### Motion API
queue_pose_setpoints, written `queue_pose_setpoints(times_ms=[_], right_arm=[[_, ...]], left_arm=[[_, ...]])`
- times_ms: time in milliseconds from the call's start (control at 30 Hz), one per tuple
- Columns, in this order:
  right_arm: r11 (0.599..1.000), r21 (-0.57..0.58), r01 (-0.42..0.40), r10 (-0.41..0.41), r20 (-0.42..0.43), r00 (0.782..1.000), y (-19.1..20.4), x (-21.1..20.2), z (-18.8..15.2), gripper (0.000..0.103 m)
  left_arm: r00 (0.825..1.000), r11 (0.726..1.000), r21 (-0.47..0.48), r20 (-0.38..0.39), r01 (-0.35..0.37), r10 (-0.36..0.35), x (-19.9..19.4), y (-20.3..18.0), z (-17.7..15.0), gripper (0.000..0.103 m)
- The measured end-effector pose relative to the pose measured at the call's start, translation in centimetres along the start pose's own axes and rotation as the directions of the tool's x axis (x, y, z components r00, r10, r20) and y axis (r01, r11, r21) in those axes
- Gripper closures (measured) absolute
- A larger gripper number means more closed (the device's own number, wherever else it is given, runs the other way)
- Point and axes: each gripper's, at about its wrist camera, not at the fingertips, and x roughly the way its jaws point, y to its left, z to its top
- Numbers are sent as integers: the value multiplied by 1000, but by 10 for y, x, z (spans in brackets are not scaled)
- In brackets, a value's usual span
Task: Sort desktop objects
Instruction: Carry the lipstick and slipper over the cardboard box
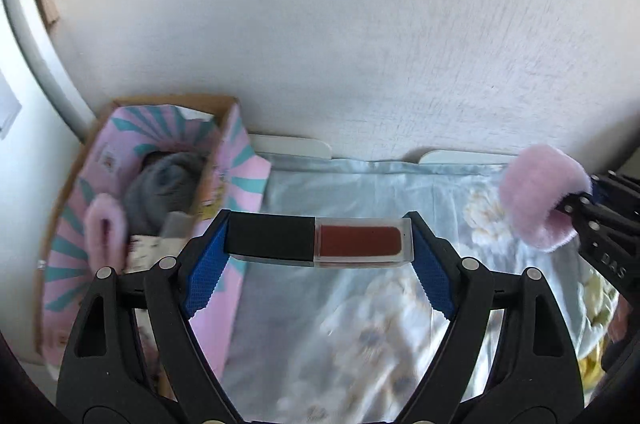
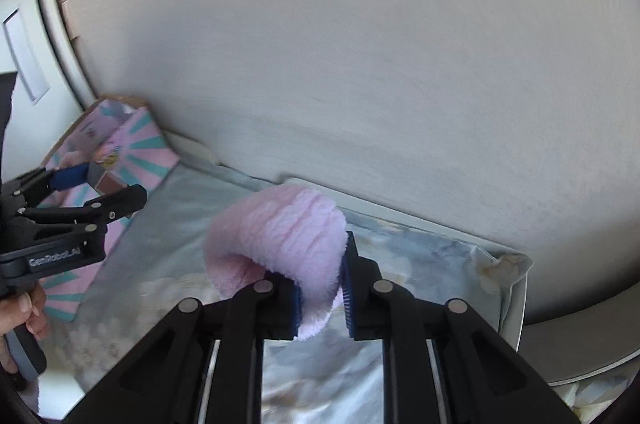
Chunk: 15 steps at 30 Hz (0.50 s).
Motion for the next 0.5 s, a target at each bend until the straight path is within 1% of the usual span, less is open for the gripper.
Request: queue_pose_setpoints(times_ms=[133, 233, 433, 500], right_arm=[[999, -27, -37, 37, -8, 999, 30, -7, 21, 88], [995, -58, -76, 76, -9, 997, 55, -12, 38, 88], [980, -151, -131, 128, -30, 991, 112, -11, 70, 88], [969, -185, -161, 154, -51, 987, 139, -3, 82, 88]], left_arm=[[1000, 1000, -4, -15, 26, -26, -19, 30, -3, 21], [1000, 1000, 3, -15, 6, -6, -30, 50, -6, 21], [1000, 999, -36, -28, -12, 11, -59, 103, -4, 21], [999, 999, -43, -33, -20, 18, -65, 118, -5, 21]])
